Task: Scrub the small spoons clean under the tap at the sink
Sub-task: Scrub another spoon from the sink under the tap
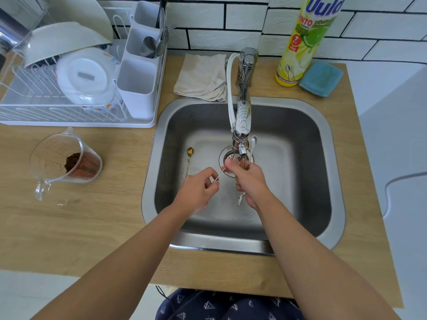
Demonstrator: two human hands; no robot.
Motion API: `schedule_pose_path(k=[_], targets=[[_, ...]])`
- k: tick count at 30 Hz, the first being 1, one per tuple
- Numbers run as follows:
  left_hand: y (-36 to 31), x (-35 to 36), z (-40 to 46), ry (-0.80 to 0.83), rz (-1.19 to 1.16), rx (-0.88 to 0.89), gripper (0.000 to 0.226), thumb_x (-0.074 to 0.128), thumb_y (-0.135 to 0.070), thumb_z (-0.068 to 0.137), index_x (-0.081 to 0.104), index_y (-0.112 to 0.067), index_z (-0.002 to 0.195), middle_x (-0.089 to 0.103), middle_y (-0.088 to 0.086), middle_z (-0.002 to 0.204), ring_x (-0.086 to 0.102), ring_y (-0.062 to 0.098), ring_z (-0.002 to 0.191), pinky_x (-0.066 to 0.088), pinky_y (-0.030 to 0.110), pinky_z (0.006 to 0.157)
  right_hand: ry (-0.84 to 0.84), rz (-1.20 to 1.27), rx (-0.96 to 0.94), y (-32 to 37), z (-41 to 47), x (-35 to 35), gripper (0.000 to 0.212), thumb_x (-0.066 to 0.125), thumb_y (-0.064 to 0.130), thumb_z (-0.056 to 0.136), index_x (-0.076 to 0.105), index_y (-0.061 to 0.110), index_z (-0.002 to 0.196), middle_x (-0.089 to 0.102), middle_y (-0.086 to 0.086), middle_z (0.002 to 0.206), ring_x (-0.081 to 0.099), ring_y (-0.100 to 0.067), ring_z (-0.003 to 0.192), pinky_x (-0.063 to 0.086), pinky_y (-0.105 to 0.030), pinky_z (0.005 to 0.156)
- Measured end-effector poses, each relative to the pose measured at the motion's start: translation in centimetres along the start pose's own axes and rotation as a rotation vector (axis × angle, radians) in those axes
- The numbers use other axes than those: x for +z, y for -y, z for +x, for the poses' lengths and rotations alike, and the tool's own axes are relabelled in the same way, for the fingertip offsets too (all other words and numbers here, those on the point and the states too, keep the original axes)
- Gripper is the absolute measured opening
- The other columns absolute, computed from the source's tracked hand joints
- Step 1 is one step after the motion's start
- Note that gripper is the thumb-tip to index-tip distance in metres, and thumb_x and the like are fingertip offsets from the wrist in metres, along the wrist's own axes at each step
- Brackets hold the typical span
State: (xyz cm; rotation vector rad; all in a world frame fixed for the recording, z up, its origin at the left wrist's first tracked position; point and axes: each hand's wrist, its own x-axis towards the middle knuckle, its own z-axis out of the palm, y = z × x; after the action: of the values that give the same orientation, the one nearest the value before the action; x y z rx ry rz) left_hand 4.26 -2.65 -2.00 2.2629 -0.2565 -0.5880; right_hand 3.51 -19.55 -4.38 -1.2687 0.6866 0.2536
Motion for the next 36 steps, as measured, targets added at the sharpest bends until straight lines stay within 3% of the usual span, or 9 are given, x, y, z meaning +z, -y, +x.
schedule_pose_path(k=[4,8,12,16,19,21,24,30,36], targets=[[-0.1,0.3,0.2,-0.062,0.12,0.019,0.012,0.061,-0.035,0.096,0.062,-0.023,0.1,0.068,0.003,0.068,0.061,0.015,0.06,0.045,0.026,0.055,-0.059,-0.004,0.003,0.2,0.1,0.4,0.014,0.068,0.031,0.095,0.076,0.019,0.092,0.081,-0.001,0.089,0.033,-0.005,0.042,0.03,-0.021,0.041],[0.0,0.2,1.3,0.073,-0.009,-0.09,0.021,0.054,-0.042,0.098,0.066,-0.025,0.095,0.069,-0.006,0.067,0.051,-0.001,0.046,0.039,0.022,0.051,-0.124,0.031,-0.008,0.4,-0.1,-0.6,0.018,0.058,0.033,0.103,0.068,0.018,0.099,0.081,-0.001,0.09,0.039,-0.001,0.037,0.029,-0.018,0.038],[-0.4,0.4,2.8,0.146,-0.438,-0.272,0.024,0.059,-0.036,0.097,0.07,-0.015,0.097,0.062,-0.004,0.065,0.043,0.011,0.046,0.035,0.02,0.043,-0.293,0.212,-0.056,1.6,0.3,-4.2,0.01,0.054,0.026,0.106,0.06,0.018,0.105,0.081,-0.006,0.094,0.024,-0.005,0.038,0.021,-0.02,0.037],[-3.2,2.9,4.2,0.091,-0.959,-0.383,0.031,0.065,-0.028,0.096,0.064,-0.001,0.111,0.063,0.001,0.068,0.052,0.008,0.047,0.043,0.019,0.045,-0.349,0.235,-0.092,2.8,0.0,-7.6,0.008,0.054,0.027,0.106,0.057,0.019,0.104,0.081,-0.005,0.099,0.028,-0.004,0.036,0.025,-0.019,0.037],[-5.2,4.7,4.9,0.12,-1.227,-0.384,0.028,0.047,-0.02,0.105,0.054,0.001,0.121,0.076,0.009,0.088,0.074,0.018,0.074,0.058,0.024,0.063,-0.392,0.241,-0.135,3.3,-0.2,-8.9,0.01,0.053,0.028,0.107,0.055,0.018,0.105,0.081,-0.004,0.101,0.025,-0.006,0.038,0.027,-0.019,0.038],[-5.6,5.0,5.0,0.182,-1.333,-0.365,0.029,0.039,-0.019,0.107,0.052,0.002,0.122,0.076,0.017,0.1,0.075,0.028,0.092,0.06,0.029,0.072,-0.416,0.252,-0.158,3.5,-0.1,-9.5,0.01,0.053,0.028,0.107,0.056,0.019,0.105,0.081,-0.004,0.102,0.024,-0.006,0.037,0.027,-0.019,0.038],[-5.2,4.8,5.0,0.228,-1.202,-0.304,0.031,0.041,-0.024,0.107,0.053,0.0,0.121,0.077,0.013,0.095,0.075,0.026,0.086,0.06,0.03,0.071,-0.437,0.243,-0.172,3.9,0.0,-10.0,0.012,0.054,0.03,0.106,0.058,0.019,0.105,0.081,-0.003,0.102,0.026,-0.006,0.038,0.028,-0.018,0.039],[-3.8,3.5,5.1,0.024,-0.784,-0.286,0.023,0.062,-0.033,0.096,0.073,-0.013,0.096,0.078,0.003,0.079,0.069,0.009,0.063,0.042,0.022,0.075,-0.423,0.319,-0.12,3.8,0.1,-7.2,0.015,0.062,0.027,0.102,0.068,0.013,0.098,0.081,-0.001,0.102,0.023,-0.005,0.04,0.026,-0.019,0.04],[-2.4,2.8,3.4,-0.036,-0.883,-0.349,0.03,0.051,-0.034,0.102,0.073,-0.015,0.096,0.077,0.002,0.079,0.057,0.007,0.054,0.045,0.015,0.053,-0.22,0.229,0.027,0.8,-1.5,0.5,0.02,0.077,0.012,0.089,0.068,0.019,0.073,0.058,0.008,0.054,0.036,-0.001,0.034,0.028,-0.017,0.034]])
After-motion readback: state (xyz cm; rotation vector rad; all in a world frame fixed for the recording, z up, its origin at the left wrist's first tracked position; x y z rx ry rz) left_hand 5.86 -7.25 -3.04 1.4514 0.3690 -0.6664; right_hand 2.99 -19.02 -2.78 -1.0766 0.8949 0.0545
